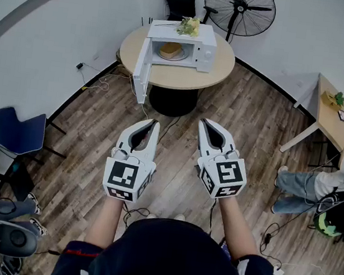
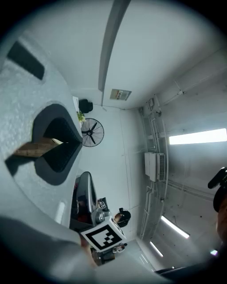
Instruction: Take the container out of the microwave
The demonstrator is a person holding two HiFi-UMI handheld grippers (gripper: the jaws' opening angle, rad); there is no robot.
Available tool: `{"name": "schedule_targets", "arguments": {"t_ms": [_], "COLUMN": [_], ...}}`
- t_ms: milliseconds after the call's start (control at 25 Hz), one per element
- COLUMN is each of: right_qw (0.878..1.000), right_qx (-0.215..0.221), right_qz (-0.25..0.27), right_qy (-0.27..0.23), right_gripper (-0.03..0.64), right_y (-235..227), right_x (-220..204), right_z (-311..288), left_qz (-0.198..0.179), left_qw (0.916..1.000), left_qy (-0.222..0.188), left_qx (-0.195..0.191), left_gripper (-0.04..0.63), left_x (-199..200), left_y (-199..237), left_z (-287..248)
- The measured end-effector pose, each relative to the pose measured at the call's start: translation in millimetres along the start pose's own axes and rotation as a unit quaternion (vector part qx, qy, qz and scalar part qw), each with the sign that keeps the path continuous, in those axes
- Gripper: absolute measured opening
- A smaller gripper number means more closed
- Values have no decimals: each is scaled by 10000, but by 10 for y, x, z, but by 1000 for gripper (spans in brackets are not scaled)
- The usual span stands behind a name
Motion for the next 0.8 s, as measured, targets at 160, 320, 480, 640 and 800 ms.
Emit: {"name": "schedule_targets", "arguments": {"t_ms": [160, 320, 480, 640, 800], "right_qw": [9999, 10000, 9998, 9993, 9986], "right_qx": [21, 47, 83, 134, 263], "right_qz": [-130, -77, 55, 200, 229], "right_qy": [-31, 34, 164, 277, 390], "right_gripper": [5, 5, 5, 5, 5], "right_y": [-39, -135, -258, -383, -436], "right_x": [-43, -122, -201, -324, -449], "right_z": [48, 81, 131, 209, 219], "left_qz": [3, 13, 78, 61, 29], "left_qw": [10000, 10000, 9999, 9998, 9996], "left_qy": [20, 57, 96, 155, 268], "left_qx": [2, 19, 42, 66, 91], "left_gripper": [14, 14, 14, 14, 14], "left_x": [0, -30, -46, -91, -166], "left_y": [-65, -173, -318, -496, -628], "left_z": [-8, -90, -185, -269, -331]}}
Point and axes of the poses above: the fingertips, and each gripper's own axes: z backward along the fingers, y to its left, x out of its top, the point moved 2 cm from there along z, backward along the fingers, and after that the axes turned 8 degrees about y, right-handed, at the moved point
